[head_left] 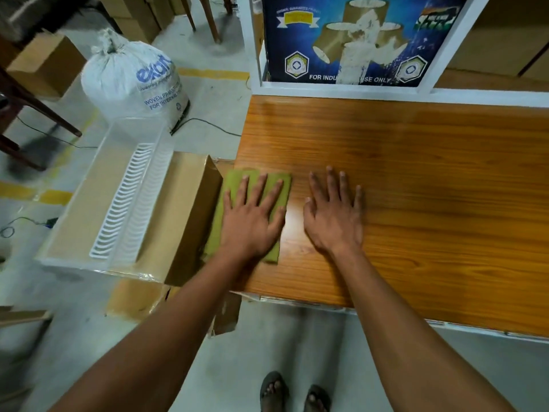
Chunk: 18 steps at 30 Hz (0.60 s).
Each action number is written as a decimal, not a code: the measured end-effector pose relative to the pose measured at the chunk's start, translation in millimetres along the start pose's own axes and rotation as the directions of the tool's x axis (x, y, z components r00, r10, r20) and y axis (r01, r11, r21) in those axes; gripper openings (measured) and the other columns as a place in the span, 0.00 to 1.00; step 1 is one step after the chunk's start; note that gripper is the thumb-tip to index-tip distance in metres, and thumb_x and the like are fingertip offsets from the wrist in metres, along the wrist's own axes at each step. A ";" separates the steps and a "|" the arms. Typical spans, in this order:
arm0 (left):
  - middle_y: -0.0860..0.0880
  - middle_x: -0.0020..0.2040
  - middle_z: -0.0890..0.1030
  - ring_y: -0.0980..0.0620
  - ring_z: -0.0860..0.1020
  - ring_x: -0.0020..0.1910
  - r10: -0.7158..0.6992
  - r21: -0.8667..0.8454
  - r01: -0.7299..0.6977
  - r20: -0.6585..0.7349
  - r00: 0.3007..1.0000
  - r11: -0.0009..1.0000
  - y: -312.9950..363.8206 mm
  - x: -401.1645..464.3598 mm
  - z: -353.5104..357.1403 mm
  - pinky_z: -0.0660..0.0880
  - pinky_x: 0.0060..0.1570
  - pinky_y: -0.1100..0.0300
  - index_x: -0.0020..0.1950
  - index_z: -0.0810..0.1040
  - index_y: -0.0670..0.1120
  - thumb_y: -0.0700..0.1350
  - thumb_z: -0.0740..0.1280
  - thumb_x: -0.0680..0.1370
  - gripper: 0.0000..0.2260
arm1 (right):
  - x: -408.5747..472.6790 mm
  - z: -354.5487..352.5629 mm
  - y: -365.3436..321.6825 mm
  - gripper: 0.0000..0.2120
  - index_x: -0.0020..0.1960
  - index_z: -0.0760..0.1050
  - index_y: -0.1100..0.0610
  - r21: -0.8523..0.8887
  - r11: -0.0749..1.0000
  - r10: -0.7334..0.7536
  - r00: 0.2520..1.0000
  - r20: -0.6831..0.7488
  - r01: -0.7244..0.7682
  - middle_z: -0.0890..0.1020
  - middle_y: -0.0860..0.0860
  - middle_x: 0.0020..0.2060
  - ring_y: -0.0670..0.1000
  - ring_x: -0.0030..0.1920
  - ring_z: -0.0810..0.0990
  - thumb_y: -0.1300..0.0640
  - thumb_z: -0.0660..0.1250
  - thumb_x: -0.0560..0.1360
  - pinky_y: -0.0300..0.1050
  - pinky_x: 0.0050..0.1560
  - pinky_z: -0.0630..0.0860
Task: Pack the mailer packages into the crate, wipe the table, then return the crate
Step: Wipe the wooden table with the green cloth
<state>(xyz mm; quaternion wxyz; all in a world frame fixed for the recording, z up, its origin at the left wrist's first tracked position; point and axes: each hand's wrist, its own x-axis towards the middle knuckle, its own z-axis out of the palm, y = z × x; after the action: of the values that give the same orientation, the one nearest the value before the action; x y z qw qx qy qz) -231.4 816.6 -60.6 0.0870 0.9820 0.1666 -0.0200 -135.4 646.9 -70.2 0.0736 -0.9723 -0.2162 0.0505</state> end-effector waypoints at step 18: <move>0.54 0.87 0.43 0.43 0.40 0.86 -0.034 -0.003 0.035 0.020 0.999 0.999 3.2 31.4 -6.3 0.42 0.81 0.32 0.85 0.42 0.65 0.68 0.40 0.84 0.29 | -1.0 0.8 0.1 0.31 0.86 0.40 0.42 -0.023 1.000 -0.009 1.000 -0.012 0.009 0.41 0.51 0.86 0.56 0.85 0.38 0.39 0.42 0.85 0.65 0.82 0.37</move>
<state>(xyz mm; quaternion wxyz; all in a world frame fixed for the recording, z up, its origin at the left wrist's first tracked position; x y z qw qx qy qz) -200.6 824.9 -56.0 0.0900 0.9786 0.1827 -0.0309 -136.4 646.5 -70.9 0.0638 -0.9724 -0.2205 0.0420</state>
